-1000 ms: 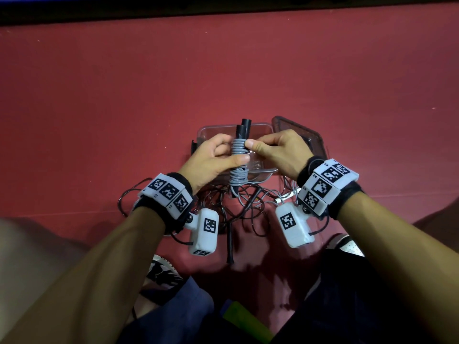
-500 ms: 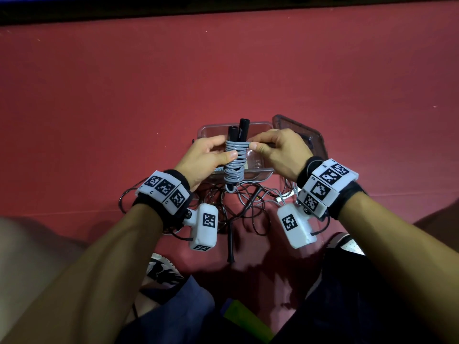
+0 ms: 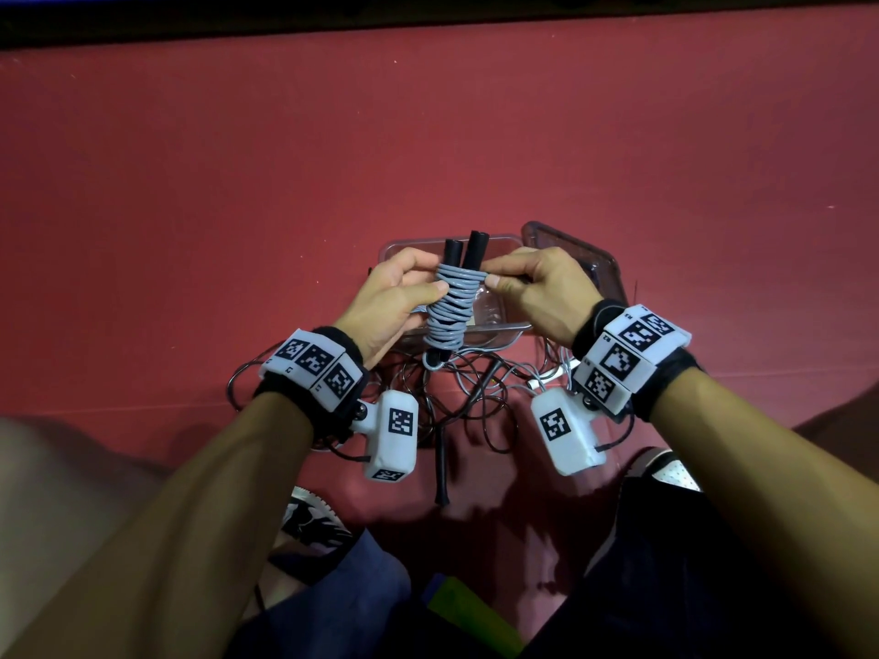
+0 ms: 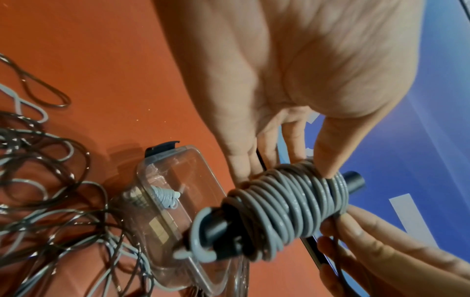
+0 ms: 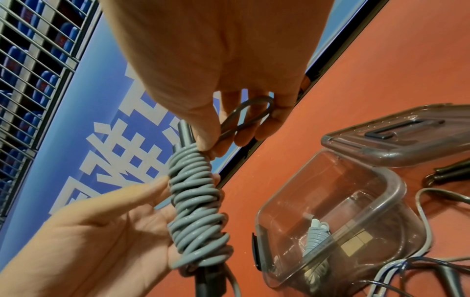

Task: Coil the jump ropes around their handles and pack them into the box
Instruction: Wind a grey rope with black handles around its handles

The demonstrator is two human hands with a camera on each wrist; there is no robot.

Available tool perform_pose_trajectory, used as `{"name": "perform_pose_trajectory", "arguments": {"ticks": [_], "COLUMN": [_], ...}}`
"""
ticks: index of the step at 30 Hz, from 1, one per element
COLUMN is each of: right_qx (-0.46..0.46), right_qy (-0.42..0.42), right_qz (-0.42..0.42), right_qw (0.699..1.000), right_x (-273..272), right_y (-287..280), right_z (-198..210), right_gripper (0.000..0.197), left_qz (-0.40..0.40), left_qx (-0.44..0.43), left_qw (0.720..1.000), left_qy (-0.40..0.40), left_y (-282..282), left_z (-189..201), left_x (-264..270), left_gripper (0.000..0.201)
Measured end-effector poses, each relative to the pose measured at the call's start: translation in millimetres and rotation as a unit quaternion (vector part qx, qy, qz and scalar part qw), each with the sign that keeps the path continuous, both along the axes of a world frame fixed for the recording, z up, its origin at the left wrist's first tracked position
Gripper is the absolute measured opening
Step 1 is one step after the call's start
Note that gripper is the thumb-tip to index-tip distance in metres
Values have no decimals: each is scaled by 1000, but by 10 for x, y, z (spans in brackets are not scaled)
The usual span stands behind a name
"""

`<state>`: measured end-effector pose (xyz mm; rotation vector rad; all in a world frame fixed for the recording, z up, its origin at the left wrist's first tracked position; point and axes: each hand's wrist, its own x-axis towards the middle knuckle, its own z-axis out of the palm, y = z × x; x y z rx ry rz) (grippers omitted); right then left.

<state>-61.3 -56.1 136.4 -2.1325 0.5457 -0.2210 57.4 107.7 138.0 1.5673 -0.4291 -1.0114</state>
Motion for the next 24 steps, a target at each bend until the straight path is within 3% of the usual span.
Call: {"name": "perform_pose_trajectory", "arguments": {"ticks": [7,10,14,19,24], "right_qx": [-1,-4,-12,-10,69], "right_qy": [-6,-14,-28,-27,-31], "right_qz": [-6,-6,13,44,-20], "right_qw": [1000,1000,999,999,997], "right_x": [-8,2,29,44,20], "right_y": [22,42,73,46,-6], "right_z": [-10,0,23,36,44], "right_gripper": [15,15,16,18,9], "left_qz": [-14,-63,-53,-35,-30], "left_qx": [-17,-32,-20,-30,-29], "left_qw": [1000,997,991,997,999], "left_qy": [-2,-43,-119,-60,19], "left_y": [-25,-18,-14,9,15], "left_z": [-6,28,-40,-25,-2], "left_x": [-46,-78,-73,-32,-30], "left_gripper": [37,43,47,35,32]}}
